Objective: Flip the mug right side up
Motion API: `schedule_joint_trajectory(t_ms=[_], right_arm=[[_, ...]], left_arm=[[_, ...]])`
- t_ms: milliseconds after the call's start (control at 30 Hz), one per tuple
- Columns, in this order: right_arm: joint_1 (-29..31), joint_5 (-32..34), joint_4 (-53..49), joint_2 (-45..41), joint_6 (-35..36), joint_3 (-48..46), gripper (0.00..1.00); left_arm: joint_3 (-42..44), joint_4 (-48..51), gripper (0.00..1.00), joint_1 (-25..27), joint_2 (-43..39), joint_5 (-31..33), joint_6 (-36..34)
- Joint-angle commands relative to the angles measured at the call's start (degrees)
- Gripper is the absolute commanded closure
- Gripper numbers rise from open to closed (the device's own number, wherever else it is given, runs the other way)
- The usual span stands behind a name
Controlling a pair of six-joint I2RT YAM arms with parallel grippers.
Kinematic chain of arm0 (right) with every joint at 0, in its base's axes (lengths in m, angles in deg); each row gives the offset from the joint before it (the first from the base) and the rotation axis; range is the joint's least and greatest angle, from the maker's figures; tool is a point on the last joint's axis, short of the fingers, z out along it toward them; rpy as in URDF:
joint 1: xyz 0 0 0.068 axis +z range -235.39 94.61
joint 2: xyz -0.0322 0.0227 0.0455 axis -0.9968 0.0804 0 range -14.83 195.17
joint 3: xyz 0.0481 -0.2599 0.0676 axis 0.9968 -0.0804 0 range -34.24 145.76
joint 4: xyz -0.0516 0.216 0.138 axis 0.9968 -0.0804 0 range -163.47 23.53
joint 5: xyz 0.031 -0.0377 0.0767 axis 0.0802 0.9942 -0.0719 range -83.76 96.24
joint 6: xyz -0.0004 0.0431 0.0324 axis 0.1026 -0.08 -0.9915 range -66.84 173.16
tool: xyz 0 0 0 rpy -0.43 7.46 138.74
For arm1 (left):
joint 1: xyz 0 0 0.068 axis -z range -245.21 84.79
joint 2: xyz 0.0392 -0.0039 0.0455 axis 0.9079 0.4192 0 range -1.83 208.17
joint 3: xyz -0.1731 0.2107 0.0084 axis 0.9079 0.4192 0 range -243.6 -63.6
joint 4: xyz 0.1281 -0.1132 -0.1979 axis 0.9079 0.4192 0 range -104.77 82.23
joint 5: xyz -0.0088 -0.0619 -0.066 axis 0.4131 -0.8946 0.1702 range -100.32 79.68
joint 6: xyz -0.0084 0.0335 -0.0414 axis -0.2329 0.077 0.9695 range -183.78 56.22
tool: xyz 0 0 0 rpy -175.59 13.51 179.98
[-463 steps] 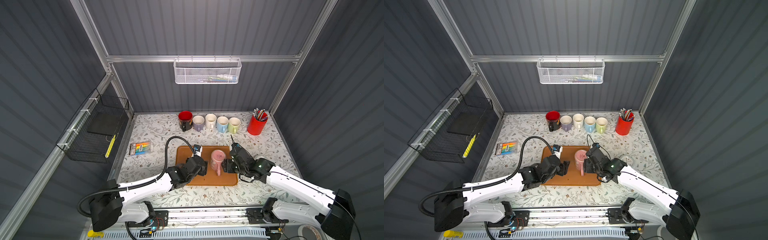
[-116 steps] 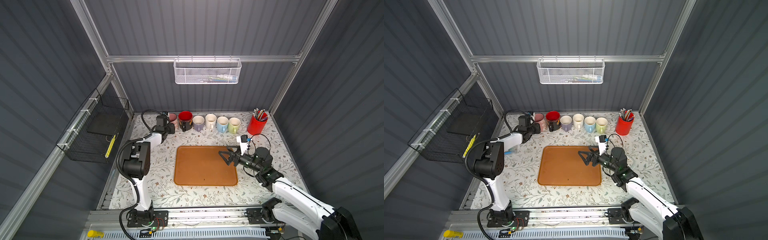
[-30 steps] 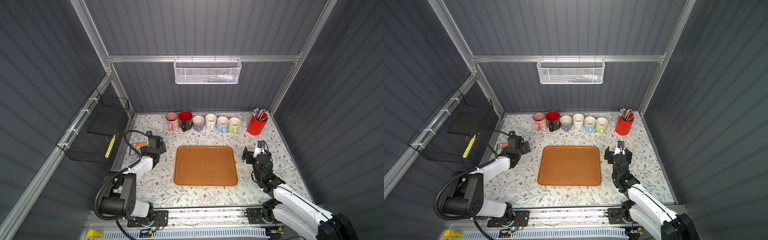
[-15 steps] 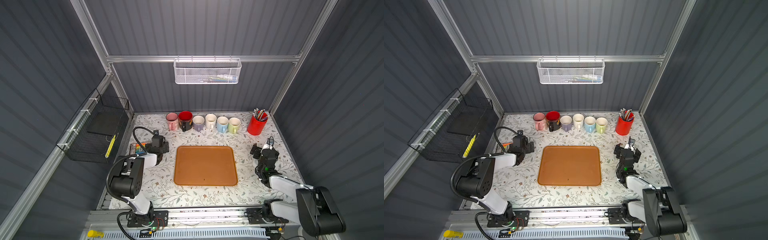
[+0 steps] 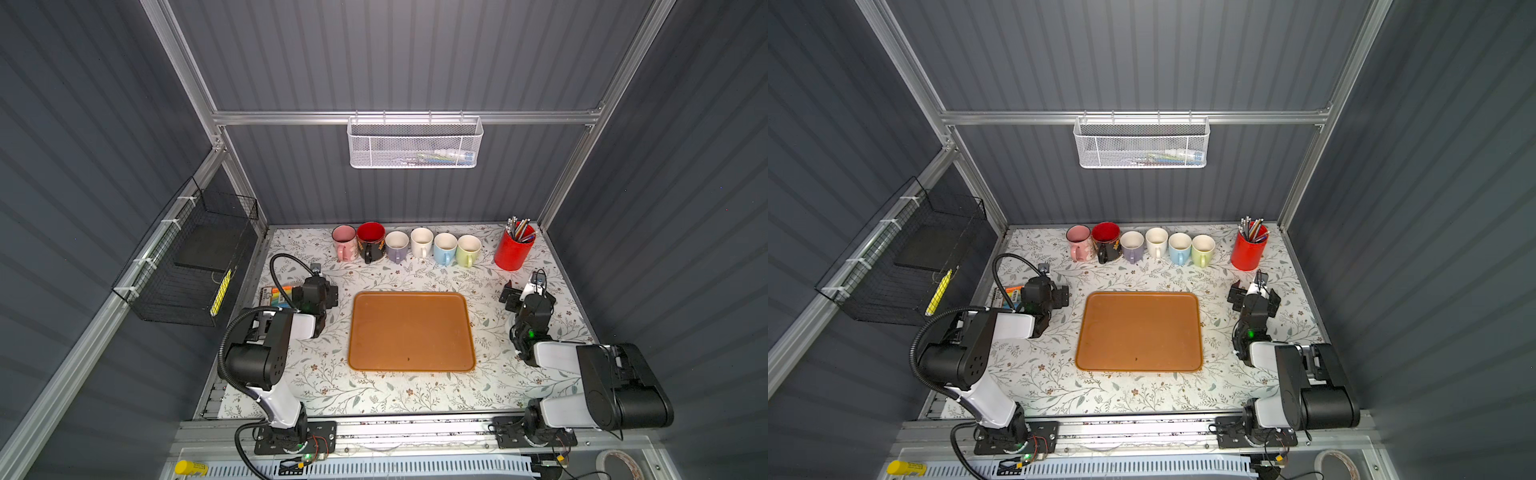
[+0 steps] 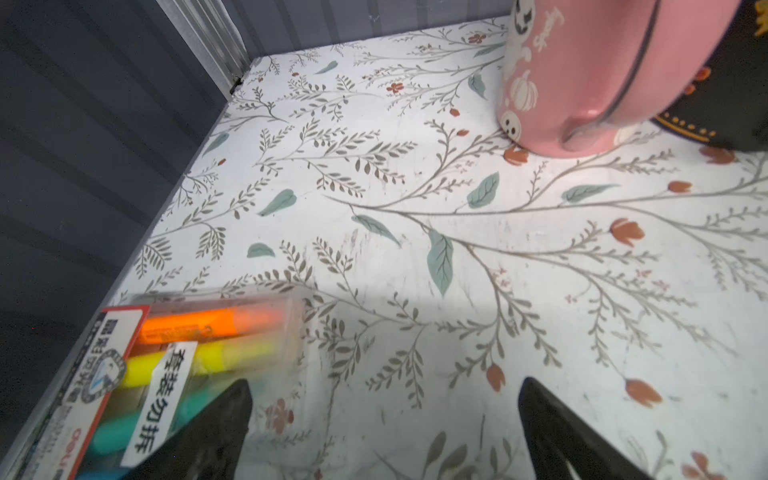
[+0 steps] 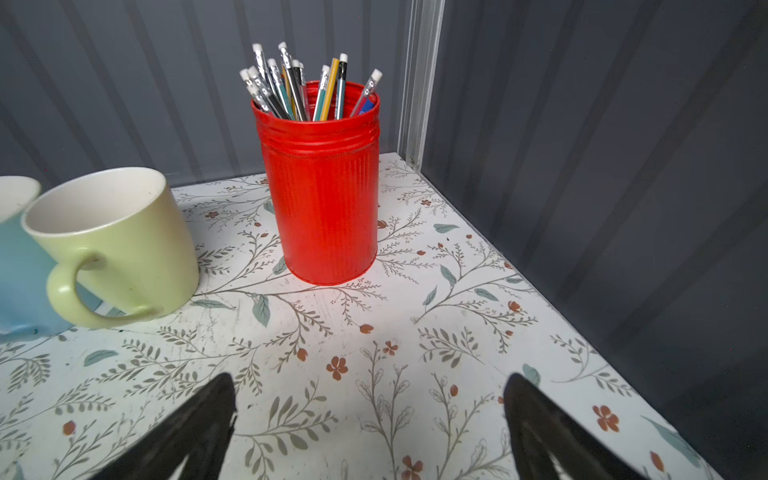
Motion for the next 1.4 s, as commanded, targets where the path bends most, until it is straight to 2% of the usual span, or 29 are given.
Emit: schedule_joint_trajectory(t_ms=[0, 100, 133, 200, 333, 467, 567, 633, 733, 800, 833, 900, 1367], right_arm=[[0.04, -3.46, 11.92, 0.86, 1.65, -4.65, 0.01], [1.86, -4.88, 24.55, 4.54, 4.50, -9.28, 0.01], [2.79, -5.03, 25.59, 5.29, 5.54, -9.74, 0.01], [3.15, -6.60, 25.92, 5.20, 5.99, -10.63, 0.01], [3.06, -7.75, 26.04, 5.86, 6.32, -10.45, 0.01], [2.00, -10.06, 25.93, 6.21, 5.97, -9.98, 0.01], [0.60, -11.63, 25.87, 7.61, 5.36, -8.46, 0.01], [-0.46, -12.47, 21.71, 6.52, 4.25, -6.74, 0.01], [-3.73, -16.55, 4.32, 3.58, 1.08, 0.20, 0.01], [-6.68, -20.46, -4.60, 3.30, -1.49, 4.43, 0.01], [-7.30, -21.48, -5.80, 2.79, -1.76, 4.47, 0.01], [-7.23, -21.30, -2.19, 3.60, -1.58, 3.38, 0.01], [-7.22, -21.35, -2.31, 3.18, -1.52, 3.13, 0.01]], left_arm=[[6.90, -13.93, 0.00, -0.34, -2.90, -1.32, -1.47], [13.96, -28.59, 0.00, -0.33, -1.52, -2.27, -1.78], [15.97, -34.06, 0.00, -0.33, -0.03, -2.30, -1.80], [17.35, -36.56, 0.00, -0.34, 0.78, -3.72, -2.24], [14.73, -32.87, 0.00, -0.33, 1.40, -5.81, -3.34], [8.73, -20.56, 0.00, -1.30, 0.93, -7.70, -3.17], [5.00, -12.94, 0.00, -5.32, 0.90, -14.47, -0.69], [4.65, -12.97, 0.00, -6.66, 1.16, -16.50, 0.48], [4.55, -12.82, 0.00, -6.68, 1.14, -16.38, 0.36], [4.56, -12.82, 0.00, -6.66, 1.16, -16.37, 0.37], [4.52, -12.91, 0.00, -6.66, 1.16, -16.37, 0.35], [4.66, -13.00, 0.00, -6.66, 1.12, -16.38, 0.40], [4.82, -13.31, 0.00, -6.66, 1.16, -16.34, 0.33]])
